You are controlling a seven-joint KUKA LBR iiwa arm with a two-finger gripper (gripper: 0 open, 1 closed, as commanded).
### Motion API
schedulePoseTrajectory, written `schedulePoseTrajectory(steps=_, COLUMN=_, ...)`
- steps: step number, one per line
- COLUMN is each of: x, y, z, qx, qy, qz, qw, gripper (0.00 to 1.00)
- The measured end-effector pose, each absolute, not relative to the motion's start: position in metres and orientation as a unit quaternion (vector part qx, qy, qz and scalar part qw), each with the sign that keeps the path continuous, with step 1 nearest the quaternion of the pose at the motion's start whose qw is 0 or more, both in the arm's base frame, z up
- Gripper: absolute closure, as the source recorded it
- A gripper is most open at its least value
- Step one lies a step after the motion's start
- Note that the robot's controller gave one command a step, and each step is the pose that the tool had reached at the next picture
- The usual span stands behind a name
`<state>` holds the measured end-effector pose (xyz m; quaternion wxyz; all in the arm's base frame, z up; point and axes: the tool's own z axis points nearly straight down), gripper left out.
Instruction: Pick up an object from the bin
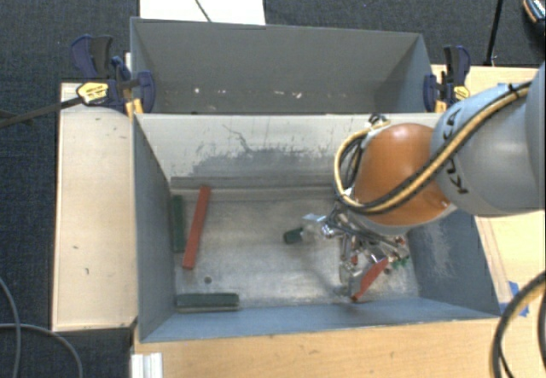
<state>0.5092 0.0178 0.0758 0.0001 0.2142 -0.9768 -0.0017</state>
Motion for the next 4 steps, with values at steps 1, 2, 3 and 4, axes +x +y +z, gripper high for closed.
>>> schedulePoseTrajectory(steps=1, x=0.5, y=-0.089, z=0.111, qx=0.29, qy=-0.957, qz=0.002, qw=-0.003, gripper=0.0)
schedulePoseTrajectory(steps=2, x=0.493, y=-0.123, z=0.068, qx=0.309, qy=-0.951, qz=0.0, qw=0.0, gripper=0.0)
schedulePoseTrajectory(steps=3, x=0.485, y=-0.061, z=0.073, qx=0.333, qy=-0.943, qz=0.002, qw=-0.009, gripper=0.0)
schedulePoseTrajectory(steps=4, x=0.48, y=-0.064, z=0.07, qx=0.332, qy=-0.943, qz=0.0, qw=-0.002, gripper=1.0)
